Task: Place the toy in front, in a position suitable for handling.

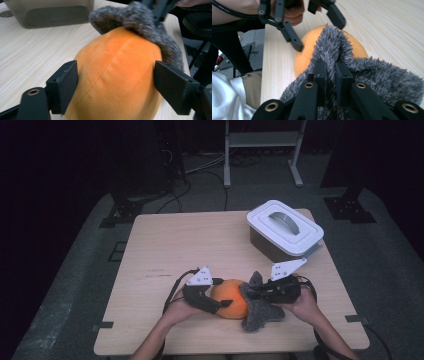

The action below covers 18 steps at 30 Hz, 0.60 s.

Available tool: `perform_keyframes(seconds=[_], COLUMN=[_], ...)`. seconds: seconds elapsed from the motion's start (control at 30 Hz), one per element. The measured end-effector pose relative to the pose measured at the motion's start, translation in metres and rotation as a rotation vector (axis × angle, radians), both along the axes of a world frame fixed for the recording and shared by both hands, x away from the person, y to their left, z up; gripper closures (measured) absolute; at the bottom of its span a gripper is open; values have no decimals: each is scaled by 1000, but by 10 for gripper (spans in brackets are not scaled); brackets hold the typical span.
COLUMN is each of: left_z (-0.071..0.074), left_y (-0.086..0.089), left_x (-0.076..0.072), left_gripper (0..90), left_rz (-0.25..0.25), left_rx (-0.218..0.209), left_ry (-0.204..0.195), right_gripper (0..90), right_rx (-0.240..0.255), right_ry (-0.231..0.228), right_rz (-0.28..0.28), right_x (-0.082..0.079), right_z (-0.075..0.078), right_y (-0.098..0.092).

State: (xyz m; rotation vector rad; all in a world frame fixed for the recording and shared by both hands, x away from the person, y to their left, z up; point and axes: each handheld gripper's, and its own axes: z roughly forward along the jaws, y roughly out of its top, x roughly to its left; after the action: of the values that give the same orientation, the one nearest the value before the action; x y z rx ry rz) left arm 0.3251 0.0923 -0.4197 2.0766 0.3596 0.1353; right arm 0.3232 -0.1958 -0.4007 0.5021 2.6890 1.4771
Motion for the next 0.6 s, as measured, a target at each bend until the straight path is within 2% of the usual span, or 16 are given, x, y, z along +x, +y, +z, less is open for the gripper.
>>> perform_keyframes(seconds=[0.17,0.23,0.33,0.47,0.53,0.6], left_z=[2,3,2,2,1,2], left_y=[2,1,-2,-1,-3,-3], left_x=[-5,-7,-7,-7,-7,-8], left_gripper=[330,356,368,374,374,371], left_rz=[-70,-63,-48,-31,-29,-31], left_rx=[-6,-2,8,6,1,5], left_ry=[12,-3,-9,-8,-8,-16], right_gripper=[806,807,806,810,810,809], right_rx=[-6,1,3,1,17,4], right_ry=[5,19,25,-14,-32,-53], right_rz=[-49,-74,-74,-65,-42,-14], right_x=[9,13,14,8,5,2], right_z=[-4,-6,-6,9,18,24], right_y=[-11,-16,-17,-13,-7,2])
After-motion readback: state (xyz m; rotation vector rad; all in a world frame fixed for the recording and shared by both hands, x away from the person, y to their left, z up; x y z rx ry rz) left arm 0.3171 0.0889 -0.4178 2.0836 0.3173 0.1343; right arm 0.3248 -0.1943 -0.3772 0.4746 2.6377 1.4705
